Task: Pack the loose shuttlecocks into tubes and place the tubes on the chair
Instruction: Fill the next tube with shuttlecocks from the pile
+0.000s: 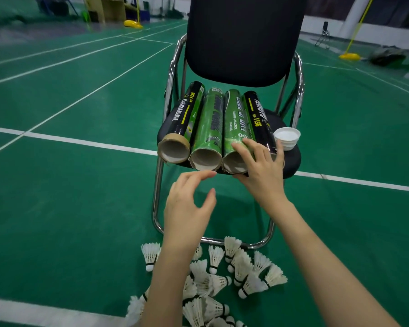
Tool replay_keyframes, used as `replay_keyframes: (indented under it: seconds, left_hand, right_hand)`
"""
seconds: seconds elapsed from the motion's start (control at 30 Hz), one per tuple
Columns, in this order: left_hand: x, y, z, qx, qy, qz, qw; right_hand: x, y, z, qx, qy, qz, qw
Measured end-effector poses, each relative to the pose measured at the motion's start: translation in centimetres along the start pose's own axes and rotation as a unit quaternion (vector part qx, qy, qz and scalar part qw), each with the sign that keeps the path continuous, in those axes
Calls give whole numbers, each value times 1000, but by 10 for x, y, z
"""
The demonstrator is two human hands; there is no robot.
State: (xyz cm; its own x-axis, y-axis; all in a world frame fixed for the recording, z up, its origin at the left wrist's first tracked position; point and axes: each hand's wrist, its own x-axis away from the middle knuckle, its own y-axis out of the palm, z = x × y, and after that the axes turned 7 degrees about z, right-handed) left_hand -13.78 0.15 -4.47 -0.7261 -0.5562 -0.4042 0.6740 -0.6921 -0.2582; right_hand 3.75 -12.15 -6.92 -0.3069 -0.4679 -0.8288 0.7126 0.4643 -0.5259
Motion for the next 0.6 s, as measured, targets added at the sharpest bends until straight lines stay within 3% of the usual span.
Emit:
replay_keyframes:
  seconds: [0.23, 0.6]
  left_hand:
    - [-2, 0, 9, -1, 24, 2, 1000]
    - [0, -7, 27, 10, 42, 2, 999]
  right_hand:
    - [-5, -7, -2, -26, 13, 15, 999]
    - [-20, -39, -8, -140, 148, 61, 977]
